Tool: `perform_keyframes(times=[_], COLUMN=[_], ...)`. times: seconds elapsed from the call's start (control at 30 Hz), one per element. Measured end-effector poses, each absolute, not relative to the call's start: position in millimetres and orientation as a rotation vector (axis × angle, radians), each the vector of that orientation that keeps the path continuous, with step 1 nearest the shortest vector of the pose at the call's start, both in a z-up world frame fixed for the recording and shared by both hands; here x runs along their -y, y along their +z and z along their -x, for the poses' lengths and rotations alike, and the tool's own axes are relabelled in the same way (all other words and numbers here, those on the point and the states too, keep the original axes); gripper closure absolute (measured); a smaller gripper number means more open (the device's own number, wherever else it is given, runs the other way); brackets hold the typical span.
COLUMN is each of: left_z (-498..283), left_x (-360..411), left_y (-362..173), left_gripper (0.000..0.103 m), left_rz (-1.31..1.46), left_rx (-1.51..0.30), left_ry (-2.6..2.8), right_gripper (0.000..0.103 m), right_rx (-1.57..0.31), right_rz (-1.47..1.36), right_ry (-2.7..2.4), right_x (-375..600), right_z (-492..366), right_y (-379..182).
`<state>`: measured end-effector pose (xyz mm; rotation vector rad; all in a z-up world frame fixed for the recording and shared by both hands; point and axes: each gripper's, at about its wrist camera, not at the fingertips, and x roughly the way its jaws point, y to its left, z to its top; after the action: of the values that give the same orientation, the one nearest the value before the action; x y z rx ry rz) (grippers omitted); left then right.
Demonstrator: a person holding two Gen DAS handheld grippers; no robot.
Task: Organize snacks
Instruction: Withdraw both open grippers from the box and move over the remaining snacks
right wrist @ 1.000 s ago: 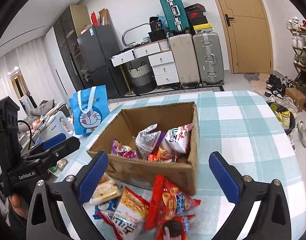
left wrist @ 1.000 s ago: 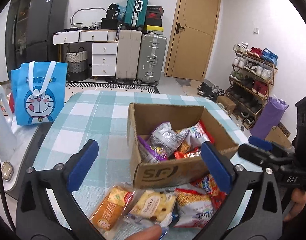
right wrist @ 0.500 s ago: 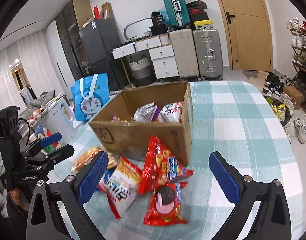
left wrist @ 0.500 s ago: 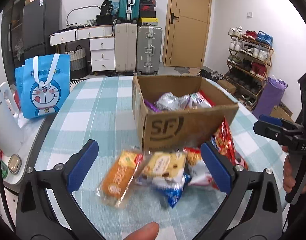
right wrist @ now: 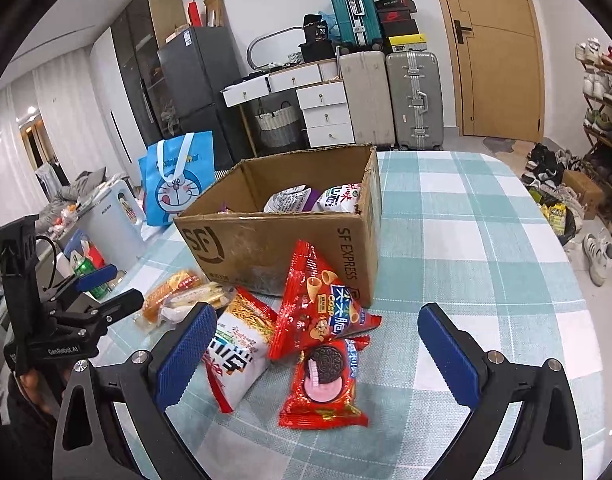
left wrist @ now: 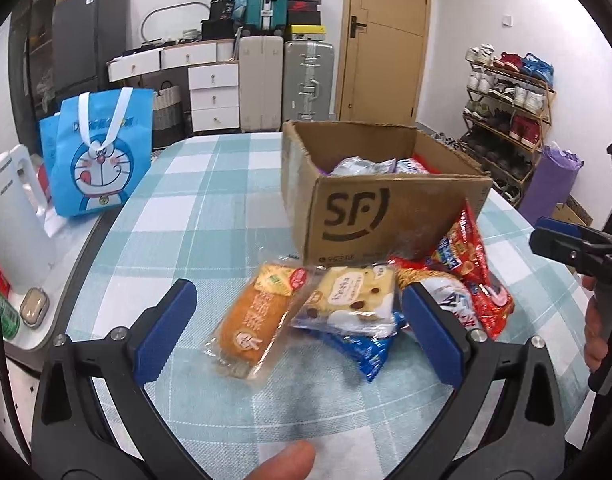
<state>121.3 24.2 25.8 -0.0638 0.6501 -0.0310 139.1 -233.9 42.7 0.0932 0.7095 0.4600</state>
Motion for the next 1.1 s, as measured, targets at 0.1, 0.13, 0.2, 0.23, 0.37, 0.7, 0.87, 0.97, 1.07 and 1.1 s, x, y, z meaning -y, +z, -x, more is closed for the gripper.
perform_keyframes(times=[0.1, 0.13, 0.2, 0.23, 0.37, 0.7, 0.87, 0.97, 1.07, 1.1], left_z=[-121.7, -121.5, -122.0, -122.0, -124.5, -131.2, -136.5, -140.9, -144.8, -147.0], left_x=[-29.4, -30.5, -32.1, -32.8, -31.6, -30.5, -39.0, -46.2, -52.3, -55.8], left_y=[19.8, 17.7, 12.6, 11.1, 3.5, -7.3, -10.1, -14.0, -17.3, -18.5], left_gripper=[0.001, 0.001, 0.001, 0.001, 0.001, 0.001, 0.001, 0.001, 0.001, 0.001], left_rz=[0.068, 0.067, 0.064, 0.066, 0.065, 0.022, 0.022, 0.034, 0.015, 0.014], left_rx=[-0.664, -0.667, -0.674, -0.672, -0.683, -0.716, -0.74, -0.765, -0.782, -0.786], left_ry=[-0.016, -0.011, -0.01, -0.012, -0.01, -0.014, -0.021, -0.032, -0.014, -0.012], right_gripper=[0.001, 0.001, 0.001, 0.001, 0.001, 0.001, 0.001, 0.001, 0.001, 0.001], right_rx=[-0.723, -0.728, -0.748, -0.756, -0.79, -0.891, -0.923, -0.942, -0.962, -0.969], right_rz=[-0.097, -0.099, -0.093, -0.085, -0.058, 0.008, 0.033, 0.048, 0.063, 0.067], right_ry=[0.466, 0.468, 0.472, 0.47, 0.459, 0.454, 0.446, 0.441, 0.433, 0.43], right_x=[233.6, 233.7, 233.0, 232.4, 229.7, 217.6, 214.6, 213.8, 213.1, 212.8], right_z=[-141.4, -141.8, -143.8, -144.3, -147.8, -156.7, -158.5, -159.3, -160.4, -161.1], right_y=[40.6, 39.6, 35.7, 33.5, 23.5, -4.5, -13.3, -17.6, -22.6, -24.3])
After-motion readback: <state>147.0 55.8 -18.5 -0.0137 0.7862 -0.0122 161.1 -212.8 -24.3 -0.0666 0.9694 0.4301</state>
